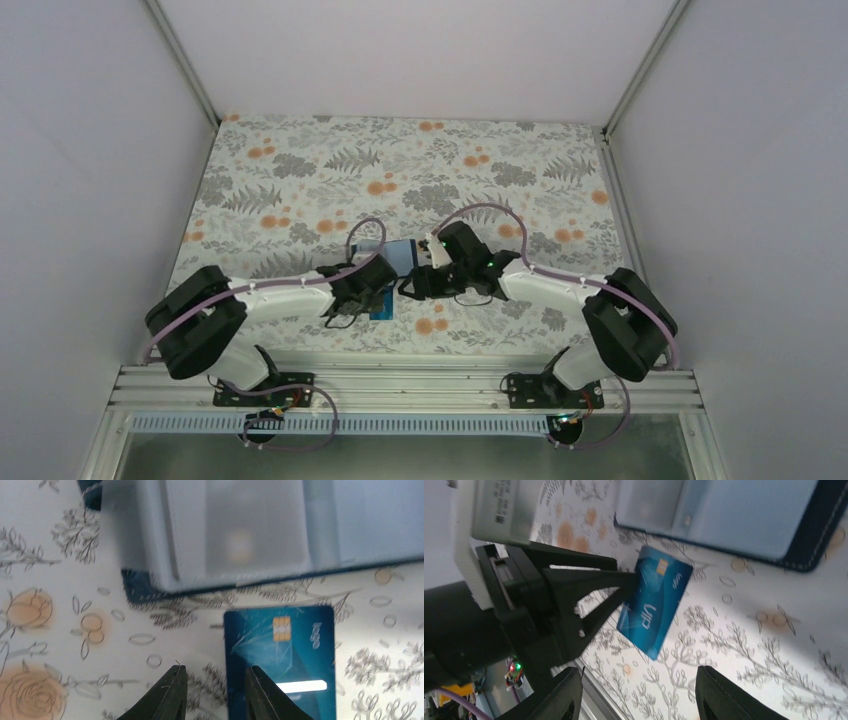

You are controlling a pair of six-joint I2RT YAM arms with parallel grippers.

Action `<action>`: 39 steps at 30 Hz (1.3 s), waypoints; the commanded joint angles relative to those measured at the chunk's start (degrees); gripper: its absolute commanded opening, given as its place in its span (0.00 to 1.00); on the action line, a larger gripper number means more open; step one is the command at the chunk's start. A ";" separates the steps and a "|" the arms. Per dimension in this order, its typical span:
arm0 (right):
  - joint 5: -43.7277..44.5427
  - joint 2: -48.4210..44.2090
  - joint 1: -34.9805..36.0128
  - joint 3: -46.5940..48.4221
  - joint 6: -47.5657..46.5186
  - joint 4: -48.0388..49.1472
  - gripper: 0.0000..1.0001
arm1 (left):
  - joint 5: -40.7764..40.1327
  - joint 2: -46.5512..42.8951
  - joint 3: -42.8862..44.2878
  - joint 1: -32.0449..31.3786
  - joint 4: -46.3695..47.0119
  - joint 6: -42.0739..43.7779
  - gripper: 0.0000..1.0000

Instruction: Put the credit cards into the card holder

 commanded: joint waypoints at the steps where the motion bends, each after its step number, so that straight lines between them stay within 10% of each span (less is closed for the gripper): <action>1: 1.49 2.38 -0.54 3.65 -2.24 1.17 0.59 | -3.27 3.68 4.15 1.10 -0.42 1.14 0.32; 18: 0.09 3.33 -1.60 1.92 -3.35 0.86 0.57 | -1.16 13.86 10.72 3.78 -0.43 4.49 0.32; 39: -1.91 -10.49 -0.45 -10.48 0.77 -2.89 0.60 | 3.70 12.95 5.18 -8.63 -8.64 -0.73 0.31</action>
